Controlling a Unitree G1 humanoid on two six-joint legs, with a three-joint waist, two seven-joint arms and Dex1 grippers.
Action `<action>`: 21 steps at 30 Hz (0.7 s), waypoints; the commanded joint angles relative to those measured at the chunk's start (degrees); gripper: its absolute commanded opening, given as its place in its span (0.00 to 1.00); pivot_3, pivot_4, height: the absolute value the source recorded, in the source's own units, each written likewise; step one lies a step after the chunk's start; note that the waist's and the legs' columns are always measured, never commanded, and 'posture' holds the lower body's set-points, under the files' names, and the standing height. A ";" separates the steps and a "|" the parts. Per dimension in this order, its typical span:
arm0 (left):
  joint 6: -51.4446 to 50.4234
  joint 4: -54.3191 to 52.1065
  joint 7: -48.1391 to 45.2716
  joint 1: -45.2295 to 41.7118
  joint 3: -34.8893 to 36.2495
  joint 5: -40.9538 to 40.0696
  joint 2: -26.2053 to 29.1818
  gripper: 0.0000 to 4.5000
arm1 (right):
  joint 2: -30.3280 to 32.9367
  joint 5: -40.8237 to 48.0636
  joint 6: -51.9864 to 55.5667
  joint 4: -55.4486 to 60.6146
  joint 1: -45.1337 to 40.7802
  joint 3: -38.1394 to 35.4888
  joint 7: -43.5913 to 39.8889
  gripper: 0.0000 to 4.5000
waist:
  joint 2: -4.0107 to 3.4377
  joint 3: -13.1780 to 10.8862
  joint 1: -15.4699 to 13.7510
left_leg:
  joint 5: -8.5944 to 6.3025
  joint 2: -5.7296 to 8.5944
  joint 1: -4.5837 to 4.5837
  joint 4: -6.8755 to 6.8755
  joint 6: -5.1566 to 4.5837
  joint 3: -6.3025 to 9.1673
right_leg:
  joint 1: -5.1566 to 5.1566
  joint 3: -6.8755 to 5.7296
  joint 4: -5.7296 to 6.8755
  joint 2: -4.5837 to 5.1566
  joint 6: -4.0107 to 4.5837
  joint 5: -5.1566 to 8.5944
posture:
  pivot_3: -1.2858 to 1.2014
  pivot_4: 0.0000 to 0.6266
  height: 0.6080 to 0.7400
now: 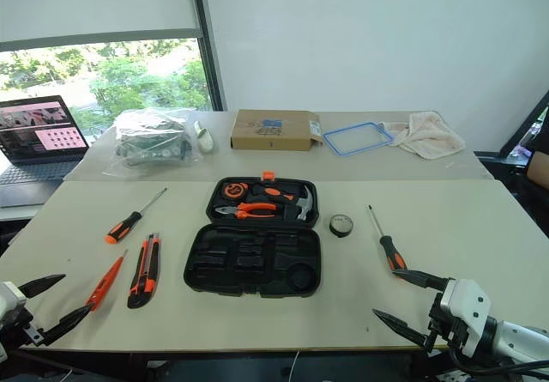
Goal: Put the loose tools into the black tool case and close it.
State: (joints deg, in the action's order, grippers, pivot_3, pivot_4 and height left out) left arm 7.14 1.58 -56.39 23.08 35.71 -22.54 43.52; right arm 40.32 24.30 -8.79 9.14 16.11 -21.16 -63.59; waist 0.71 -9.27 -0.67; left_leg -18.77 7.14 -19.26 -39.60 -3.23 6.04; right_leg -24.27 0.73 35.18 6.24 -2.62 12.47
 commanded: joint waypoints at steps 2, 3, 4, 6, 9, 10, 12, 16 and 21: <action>-10.75 -1.85 3.10 2.04 7.00 -8.32 -0.44 0.99 | -2.45 2.17 0.87 5.47 -5.56 4.18 2.57 1.00 | 0.04 0.01 0.26 | 0.00 0.00 0.00 0.00 0.00 0.00 | 0.00 0.00 0.00 0.00 0.00 0.00 | 0.52 0.24 1.00; -13.52 -1.94 4.08 3.21 9.16 -10.52 -1.26 0.99 | -3.53 3.07 1.97 7.39 -7.55 6.08 3.42 1.00 | 0.07 0.02 0.88 | 0.00 -0.03 0.00 0.00 0.00 -0.01 | -0.02 0.01 0.01 -0.05 0.03 -0.02 | 0.52 0.24 1.00; -15.52 -2.20 4.74 4.44 10.72 -11.99 -2.03 0.99 | -4.41 3.97 3.06 8.81 -9.01 7.42 4.00 1.00 | 0.07 0.01 1.45 | -0.02 -0.13 0.02 -0.01 0.05 -0.05 | -0.05 0.05 0.03 -0.15 0.12 -0.07 | 0.52 0.24 1.00; -16.65 -1.81 5.51 6.77 12.50 -12.37 -3.99 0.99 | -6.28 7.29 6.59 11.15 -11.91 8.99 6.06 1.00 | 0.01 0.03 1.67 | -0.03 -0.20 0.03 0.00 0.13 -0.05 | -0.13 0.05 0.09 -0.19 0.16 -0.09 | 0.52 0.24 1.00; -18.72 -0.16 7.86 8.19 14.67 -12.95 -5.99 0.99 | -8.71 9.81 9.31 13.43 -15.68 10.81 8.75 1.00 | -0.02 0.05 1.30 | -0.06 -0.16 0.03 0.01 0.11 -0.06 | -0.16 0.03 0.10 -0.18 0.17 -0.09 | 0.52 0.24 1.00; -19.80 0.01 8.64 8.12 15.15 -13.40 -6.24 0.99 | -9.24 9.69 9.34 13.77 -16.39 11.28 9.14 1.00 | 0.03 0.06 1.04 | -0.07 -0.14 0.02 0.00 0.09 -0.05 | -0.16 0.02 0.07 -0.18 0.16 -0.09 | 0.52 0.24 1.00; -23.27 -0.02 10.70 7.62 15.81 -14.28 -6.13 0.99 | -10.07 9.02 8.41 13.81 -16.94 11.83 9.41 1.00 | 0.19 0.16 0.10 | -0.07 -0.14 0.01 -0.02 0.09 -0.01 | -0.24 -0.09 0.02 -0.19 0.16 -0.09 | 0.52 0.24 1.00; -35.17 -2.34 14.35 2.50 14.71 -18.19 -0.57 0.99 | -10.65 7.97 6.83 12.70 -16.00 11.73 8.93 1.00 | 0.27 0.20 -0.76 | -0.11 -0.05 0.02 -0.15 0.03 0.04 | -0.22 -0.13 0.01 -0.17 0.13 -0.10 | 0.52 0.24 1.00; -49.47 -0.11 17.10 -14.31 4.91 -19.07 11.44 0.99 | -10.34 6.88 5.31 11.41 -14.70 11.57 8.15 1.00 | 0.33 0.23 -1.42 | -0.04 0.00 0.06 -0.19 0.16 0.09 | -0.24 -0.13 0.24 -0.18 0.18 -0.13 | 0.52 0.24 1.00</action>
State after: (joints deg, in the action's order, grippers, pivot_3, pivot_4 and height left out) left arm -38.26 1.37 -40.15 12.40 44.10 -41.58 52.13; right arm 29.81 31.50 -1.57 20.06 1.52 -8.75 -55.06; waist 1.04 -9.04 -2.09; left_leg -18.80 7.18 -19.15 -39.79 -3.05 6.11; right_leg -24.49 0.62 35.51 6.08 -2.44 12.34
